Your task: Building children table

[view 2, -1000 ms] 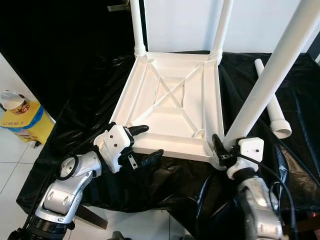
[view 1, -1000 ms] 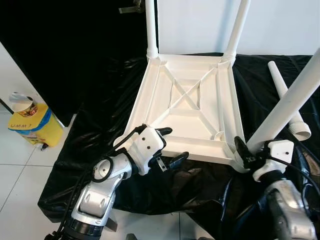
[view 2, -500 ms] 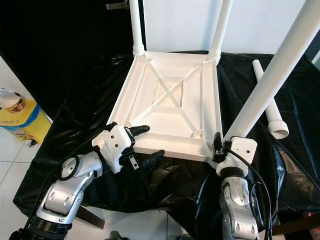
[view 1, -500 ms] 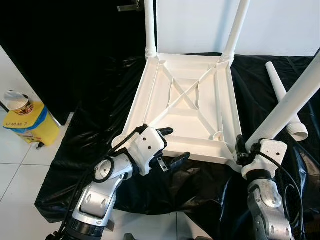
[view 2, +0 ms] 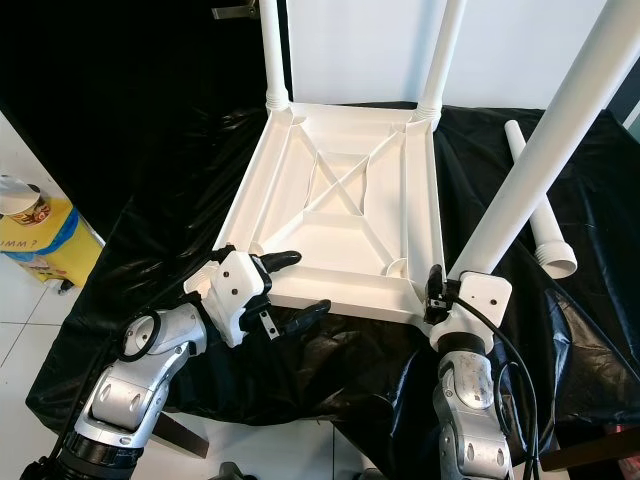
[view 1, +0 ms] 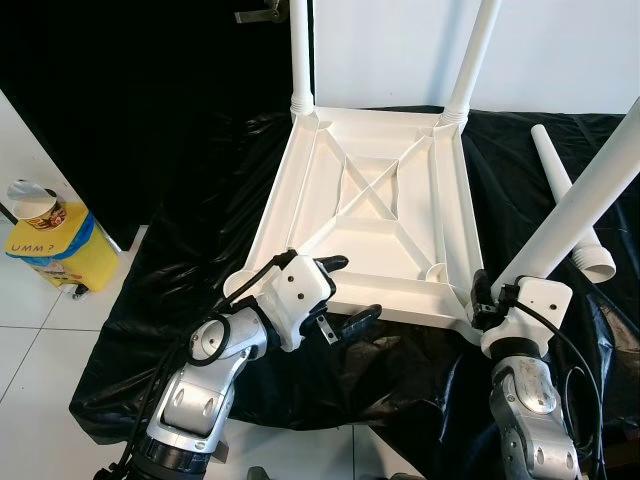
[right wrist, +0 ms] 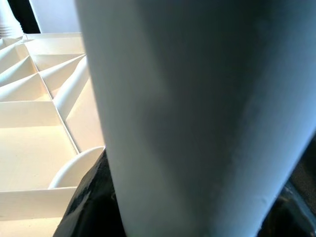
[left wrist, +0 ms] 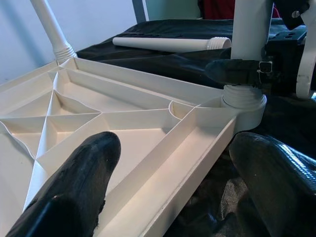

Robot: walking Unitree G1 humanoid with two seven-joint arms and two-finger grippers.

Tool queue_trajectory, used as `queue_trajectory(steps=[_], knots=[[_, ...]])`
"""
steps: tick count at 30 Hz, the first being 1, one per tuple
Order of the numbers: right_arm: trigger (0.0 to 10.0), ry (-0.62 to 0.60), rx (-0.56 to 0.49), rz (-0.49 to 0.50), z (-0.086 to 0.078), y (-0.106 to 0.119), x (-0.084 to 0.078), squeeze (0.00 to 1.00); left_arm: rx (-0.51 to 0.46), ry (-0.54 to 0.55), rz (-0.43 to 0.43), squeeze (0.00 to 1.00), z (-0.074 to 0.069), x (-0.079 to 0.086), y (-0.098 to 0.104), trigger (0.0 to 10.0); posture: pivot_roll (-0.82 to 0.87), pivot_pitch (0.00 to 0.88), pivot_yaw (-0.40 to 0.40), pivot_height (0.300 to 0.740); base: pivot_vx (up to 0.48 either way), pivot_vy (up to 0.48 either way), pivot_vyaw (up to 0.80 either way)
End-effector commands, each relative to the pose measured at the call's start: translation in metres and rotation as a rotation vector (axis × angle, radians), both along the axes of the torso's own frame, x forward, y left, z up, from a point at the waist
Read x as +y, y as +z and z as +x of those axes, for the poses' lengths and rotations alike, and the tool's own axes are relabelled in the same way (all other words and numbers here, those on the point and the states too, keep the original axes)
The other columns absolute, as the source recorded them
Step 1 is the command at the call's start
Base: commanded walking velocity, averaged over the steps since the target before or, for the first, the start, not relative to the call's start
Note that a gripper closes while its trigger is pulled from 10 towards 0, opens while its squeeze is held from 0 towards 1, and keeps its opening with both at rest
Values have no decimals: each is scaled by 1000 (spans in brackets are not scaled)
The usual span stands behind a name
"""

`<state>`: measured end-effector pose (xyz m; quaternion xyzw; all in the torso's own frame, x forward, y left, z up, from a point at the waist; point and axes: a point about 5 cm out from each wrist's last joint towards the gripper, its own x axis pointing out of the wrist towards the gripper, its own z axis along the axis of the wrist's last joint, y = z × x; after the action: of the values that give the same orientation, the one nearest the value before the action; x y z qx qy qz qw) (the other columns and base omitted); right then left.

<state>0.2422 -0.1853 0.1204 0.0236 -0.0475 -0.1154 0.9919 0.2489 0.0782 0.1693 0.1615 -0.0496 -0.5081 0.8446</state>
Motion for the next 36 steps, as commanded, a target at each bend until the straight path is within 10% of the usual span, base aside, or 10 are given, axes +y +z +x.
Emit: queue_trajectory(steps=[1, 2, 3, 15, 16, 18, 19, 36], knots=[[10000, 42, 50, 12, -1, -8, 7, 71, -13, 57, -9, 0, 2, -1, -2, 10000, -51, 33, -2, 740, 0, 0, 0], [10000, 47, 48, 9, -2, -8, 7, 702, -13, 57, -8, 0, 1, -1, -2, 10000, -51, 33, -2, 740, 0, 0, 0], [10000, 61, 43, 1, -2, -6, 6, 1000, -13, 57, -8, 0, 1, -1, -2, 10000, -51, 34, -1, 740, 0, 0, 0], [10000, 139, 5, -23, -5, 0, -1, 1000, -13, 56, -7, 0, 0, -1, -3, 10000, -52, 39, -1, 740, 0, 0, 0], [10000, 180, 0, -31, -6, 1, -4, 427, -13, 56, -6, 0, 0, -1, -3, 10000, -52, 39, 2, 740, 0, 0, 0], [10000, 180, 0, -31, -6, 1, -4, 427, -13, 56, -6, 0, 0, -1, -3, 10000, -52, 39, 2, 740, 0, 0, 0], [10000, 285, -19, -58, -8, 4, -10, 0, -15, 56, -4, 0, 0, -1, -2, 10000, -54, 40, 7, 740, 0, 0, 0], [10000, 623, 21, -186, 0, 6, -34, 0, -22, 47, 3, 0, 3, 0, 1, 10000, -62, 53, 35, 740, 0, 0, 0]])
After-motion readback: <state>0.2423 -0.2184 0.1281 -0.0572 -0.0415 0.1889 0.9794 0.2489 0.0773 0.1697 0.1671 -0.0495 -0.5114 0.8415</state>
